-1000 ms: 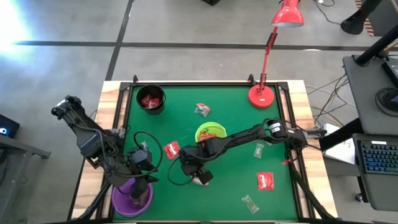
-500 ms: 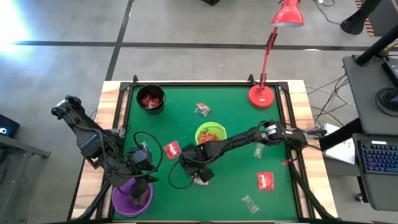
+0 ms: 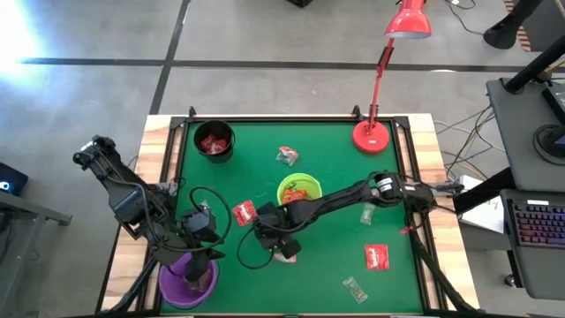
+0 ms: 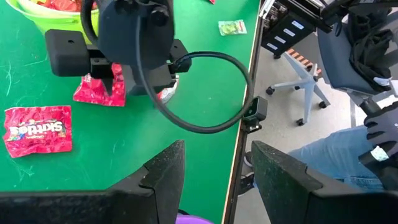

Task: Sort candy
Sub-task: Put the red candy into the black bucket

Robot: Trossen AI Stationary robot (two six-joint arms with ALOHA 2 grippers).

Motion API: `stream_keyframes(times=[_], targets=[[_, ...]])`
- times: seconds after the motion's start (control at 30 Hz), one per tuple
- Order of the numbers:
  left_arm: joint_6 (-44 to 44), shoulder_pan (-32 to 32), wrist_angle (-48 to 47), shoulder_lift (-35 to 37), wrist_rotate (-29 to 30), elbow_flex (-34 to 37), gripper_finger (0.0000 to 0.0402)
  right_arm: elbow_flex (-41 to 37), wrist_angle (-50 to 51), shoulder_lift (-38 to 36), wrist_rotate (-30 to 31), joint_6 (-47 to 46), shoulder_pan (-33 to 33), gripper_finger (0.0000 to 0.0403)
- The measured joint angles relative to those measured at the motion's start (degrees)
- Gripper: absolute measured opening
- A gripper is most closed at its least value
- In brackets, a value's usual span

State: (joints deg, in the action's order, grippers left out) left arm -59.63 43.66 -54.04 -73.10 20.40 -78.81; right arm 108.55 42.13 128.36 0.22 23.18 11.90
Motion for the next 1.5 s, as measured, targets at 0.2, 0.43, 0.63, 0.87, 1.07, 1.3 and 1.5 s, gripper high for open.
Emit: stream_keyframes(times=[0.2,0.43,0.63,0.87,1.07,1.3,1.5], targets=[[0.61,0.00,0.00,0.00,0.00,0.07,0.0168,2.66,3.26,-0.31,1.88,-4.49,-0.02,0.0178],[0.67,-0.02,0.00,0.00,0.00,0.07,0.0168,4.44,4.41,-0.23,2.44,-5.27,-0.69,0.0178],[0.67,-0.02,0.00,0.00,0.00,0.07,0.0168,4.07,5.28,1.28,3.46,-5.23,-1.73,0.0178],[0.65,-0.02,0.08,0.00,0.00,0.07,0.0168,4.25,5.48,3.98,3.49,-5.70,-2.10,0.0178],[0.65,-0.02,0.50,0.00,0.00,0.07,0.0168,4.38,5.35,5.91,1.78,-6.90,-2.21,0.0178],[0.65,-0.02,0.61,0.00,0.00,0.07,0.0168,4.40,5.72,8.87,1.04,-9.25,-2.19,0.0133],[0.65,-0.01,1.03,0.00,-0.01,0.07,0.0168,4.39,5.53,8.97,1.15,-9.90,-2.19,0.0031]])
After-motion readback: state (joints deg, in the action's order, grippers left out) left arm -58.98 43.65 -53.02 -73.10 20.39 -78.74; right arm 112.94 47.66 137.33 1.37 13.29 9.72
